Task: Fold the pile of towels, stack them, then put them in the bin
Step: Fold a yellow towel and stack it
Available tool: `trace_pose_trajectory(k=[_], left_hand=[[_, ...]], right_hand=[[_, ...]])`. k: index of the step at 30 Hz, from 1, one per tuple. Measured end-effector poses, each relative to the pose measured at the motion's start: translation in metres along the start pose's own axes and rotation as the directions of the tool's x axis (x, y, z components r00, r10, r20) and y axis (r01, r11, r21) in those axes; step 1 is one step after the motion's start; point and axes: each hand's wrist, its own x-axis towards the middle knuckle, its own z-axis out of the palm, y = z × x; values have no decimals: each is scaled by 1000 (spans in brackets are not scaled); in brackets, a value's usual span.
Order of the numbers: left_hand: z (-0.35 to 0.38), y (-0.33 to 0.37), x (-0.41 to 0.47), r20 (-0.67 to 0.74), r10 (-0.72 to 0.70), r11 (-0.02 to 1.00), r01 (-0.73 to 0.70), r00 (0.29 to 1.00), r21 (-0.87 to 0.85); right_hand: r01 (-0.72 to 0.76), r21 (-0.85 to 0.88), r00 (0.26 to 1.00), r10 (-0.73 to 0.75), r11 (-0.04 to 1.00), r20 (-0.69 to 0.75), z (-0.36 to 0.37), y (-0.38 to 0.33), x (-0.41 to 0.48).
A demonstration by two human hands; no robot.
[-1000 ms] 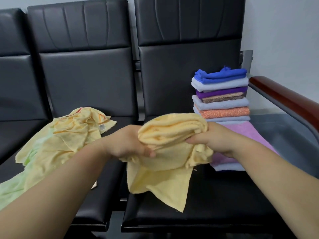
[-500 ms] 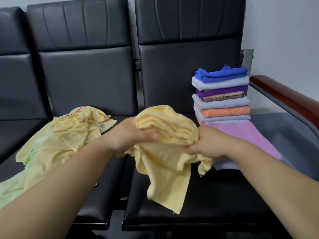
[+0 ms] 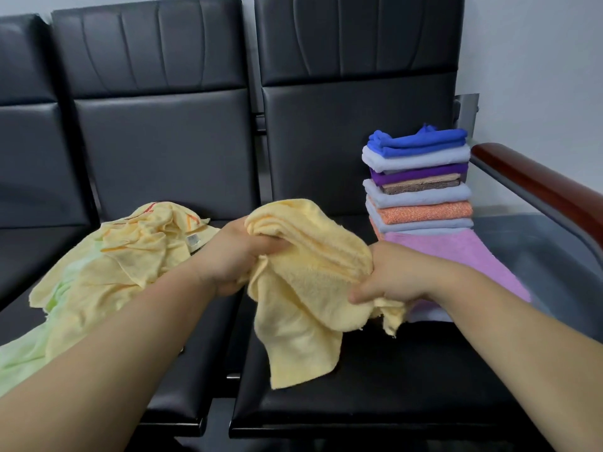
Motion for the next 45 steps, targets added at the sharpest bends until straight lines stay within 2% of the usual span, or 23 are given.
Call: trace_pose_trajectory(k=[2, 3, 5, 7, 8, 9, 11, 14, 16, 17, 18, 20, 23, 25, 27, 31, 34, 36, 37, 39, 40, 42, 45], left_hand=[[-4, 0, -1, 173, -36, 995, 19, 984, 98], [-7, -1, -2, 218, -68, 965, 9, 974, 261], [-10, -2, -2, 173, -130, 768, -11, 976, 641], [-8, 0, -4, 54, -121, 592, 28, 991, 806], [-7, 2, -4, 8, -85, 569, 42, 996, 821], [-8, 4, -5, -10, -61, 607, 45, 998, 793], [-14, 5, -6, 13, -38, 793, 23, 999, 609], [-23, 0, -4, 21, 45, 952, -49, 999, 304], [-25, -3, 1, 33, 87, 975, -92, 996, 201], [-27, -3, 2, 53, 90, 973, -100, 994, 210], [-29, -1, 3, 84, 85, 959, -105, 993, 262], [-34, 5, 2, 114, 47, 868, -97, 992, 487], [-35, 9, 6, 41, -17, 619, -21, 999, 785], [-33, 10, 15, -28, 28, 441, 13, 999, 897], [-33, 12, 25, -108, 133, 334, 58, 985, 941], [-32, 20, 32, -209, 381, 299, 94, 900, 950], [-32, 24, 29, -211, 451, 269, 94, 867, 959], [-36, 20, 25, -196, 393, 295, 79, 898, 952], [-38, 16, 23, -183, 343, 311, 73, 921, 948], [-42, 0, 18, -136, 200, 316, 67, 970, 946], [-42, -11, 15, -99, 106, 309, 62, 990, 949], [-45, -35, 8, -22, -105, 332, 56, 994, 941], [-52, -57, -2, 55, -409, 413, 131, 911, 901]], right_hand=[[-25, -17, 996, 23, 1000, -85, -2, 2, 2], [-23, 25, 992, 26, 999, -122, -5, 5, 3], [-11, 184, 990, 36, 983, -134, -8, 7, 2], [10, 297, 995, 21, 955, -101, -9, 8, 1], [20, 333, 995, 12, 943, -96, -8, 8, 2], [34, 363, 996, -3, 931, -84, -8, 8, 2], [43, 380, 999, -31, 924, -37, -10, 6, 1], [46, 207, 999, -50, 977, 16, -14, 0, -3], [34, 89, 999, -33, 995, -17, -13, -3, -2], [24, 60, 999, -22, 998, -40, -14, -2, -1], [13, 47, 998, -10, 999, -59, -15, -2, 0], [8, 33, 996, -5, 999, -87, -17, -2, 4], [10, -113, 988, -27, 994, -153, -17, -6, 15], [2, -255, 969, -64, 967, -238, -15, -10, 27], [-2, -298, 926, -110, 955, -361, -15, -12, 41], [9, -287, 787, -184, 958, -589, -22, -13, 57], [34, -306, 707, -240, 951, -666, -25, -22, 51], [16, -316, 741, -223, 949, -633, -22, -22, 48], [-4, -306, 798, -181, 952, -575, -19, -23, 46], [-66, -285, 936, -40, 956, -350, -8, -20, 42], [-79, -309, 974, 7, 948, -227, -1, -17, 39], [-81, -371, 997, 77, 925, -27, 14, -7, 32], [-161, -372, 959, 234, 914, 162, 33, 5, 25]])
